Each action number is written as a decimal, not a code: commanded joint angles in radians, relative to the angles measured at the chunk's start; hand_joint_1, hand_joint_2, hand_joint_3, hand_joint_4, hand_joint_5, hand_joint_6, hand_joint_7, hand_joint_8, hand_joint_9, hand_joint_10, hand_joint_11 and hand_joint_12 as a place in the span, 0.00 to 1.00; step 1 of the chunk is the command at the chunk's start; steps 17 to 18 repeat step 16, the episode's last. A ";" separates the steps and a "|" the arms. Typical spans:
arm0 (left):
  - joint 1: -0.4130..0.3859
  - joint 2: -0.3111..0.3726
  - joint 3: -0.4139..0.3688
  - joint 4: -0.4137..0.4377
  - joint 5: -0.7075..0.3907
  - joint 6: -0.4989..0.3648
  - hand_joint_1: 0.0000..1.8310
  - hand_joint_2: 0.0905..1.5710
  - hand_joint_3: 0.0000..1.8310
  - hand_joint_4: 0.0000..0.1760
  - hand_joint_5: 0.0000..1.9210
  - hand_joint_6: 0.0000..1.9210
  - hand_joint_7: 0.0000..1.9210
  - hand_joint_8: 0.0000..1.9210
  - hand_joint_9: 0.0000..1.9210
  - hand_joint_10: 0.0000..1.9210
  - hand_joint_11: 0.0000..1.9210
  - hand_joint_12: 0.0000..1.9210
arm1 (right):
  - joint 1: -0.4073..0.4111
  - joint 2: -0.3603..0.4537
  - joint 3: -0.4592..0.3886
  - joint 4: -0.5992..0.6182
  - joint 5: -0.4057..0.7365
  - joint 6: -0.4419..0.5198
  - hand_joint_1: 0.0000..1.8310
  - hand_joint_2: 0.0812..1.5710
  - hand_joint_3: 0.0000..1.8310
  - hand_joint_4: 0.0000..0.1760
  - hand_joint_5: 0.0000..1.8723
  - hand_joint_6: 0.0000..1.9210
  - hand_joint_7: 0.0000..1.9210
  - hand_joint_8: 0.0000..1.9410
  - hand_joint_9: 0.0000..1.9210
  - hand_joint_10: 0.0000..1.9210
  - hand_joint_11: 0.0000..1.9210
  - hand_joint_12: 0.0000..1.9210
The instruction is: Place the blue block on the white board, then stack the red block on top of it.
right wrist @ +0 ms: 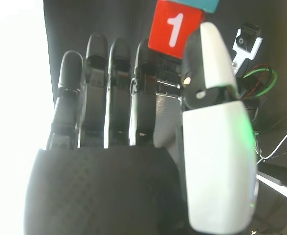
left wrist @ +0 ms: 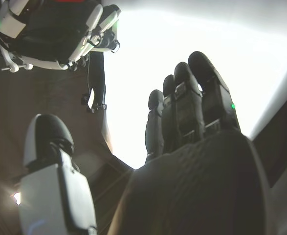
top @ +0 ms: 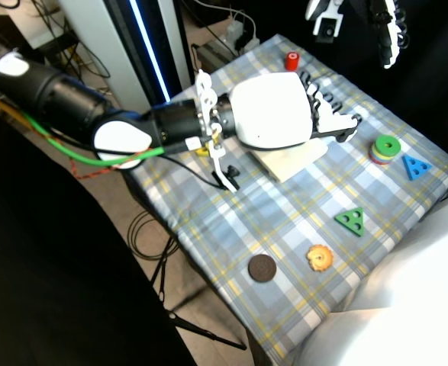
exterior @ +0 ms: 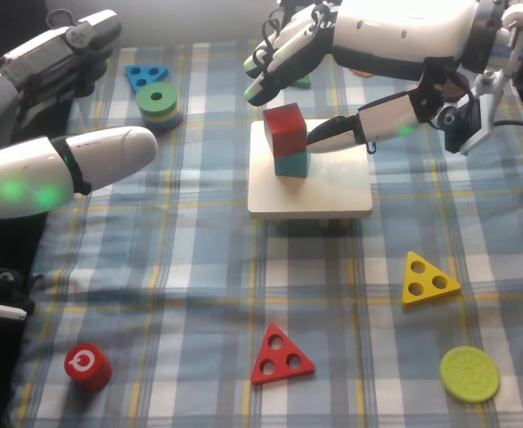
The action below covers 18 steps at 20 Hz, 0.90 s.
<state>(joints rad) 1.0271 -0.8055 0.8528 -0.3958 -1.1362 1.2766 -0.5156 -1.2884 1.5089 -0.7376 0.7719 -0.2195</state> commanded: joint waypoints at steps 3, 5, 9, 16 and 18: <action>-0.005 0.006 0.005 0.016 -0.123 -0.026 0.39 0.53 0.00 0.27 0.13 0.00 0.14 0.00 0.14 0.01 0.00 0.40 | 0.009 -0.002 -0.007 0.057 0.087 0.011 0.49 0.59 0.00 0.29 0.20 0.00 0.18 0.00 0.18 0.00 0.00 0.44; -0.004 0.007 0.011 0.017 -0.145 -0.052 0.37 0.54 0.00 0.37 0.13 0.00 0.12 0.00 0.11 0.00 0.00 0.26 | 0.007 0.007 -0.022 0.091 0.120 0.011 0.45 0.56 0.00 0.51 0.09 0.00 0.10 0.00 0.09 0.00 0.00 0.15; 0.010 0.013 0.043 0.072 -0.259 -0.238 0.41 0.53 0.00 0.58 0.07 0.00 0.12 0.00 0.09 0.00 0.00 0.14 | -0.106 0.120 -0.089 0.318 0.307 -0.030 0.32 0.61 0.01 0.64 0.05 0.00 0.09 0.00 0.06 0.00 0.00 0.05; 0.060 0.023 0.058 0.156 -0.561 -0.494 0.10 0.69 0.01 0.03 0.07 0.01 0.15 0.00 0.18 0.00 0.00 0.40 | -0.379 0.303 -0.312 0.719 0.817 -0.272 0.31 0.73 0.00 0.13 0.10 0.00 0.23 0.00 0.24 0.01 0.03 0.44; 0.060 0.023 0.058 0.156 -0.561 -0.494 0.10 0.69 0.01 0.03 0.07 0.01 0.15 0.00 0.18 0.00 0.00 0.40 | -0.379 0.303 -0.312 0.719 0.817 -0.272 0.31 0.73 0.00 0.13 0.10 0.00 0.23 0.00 0.24 0.01 0.03 0.44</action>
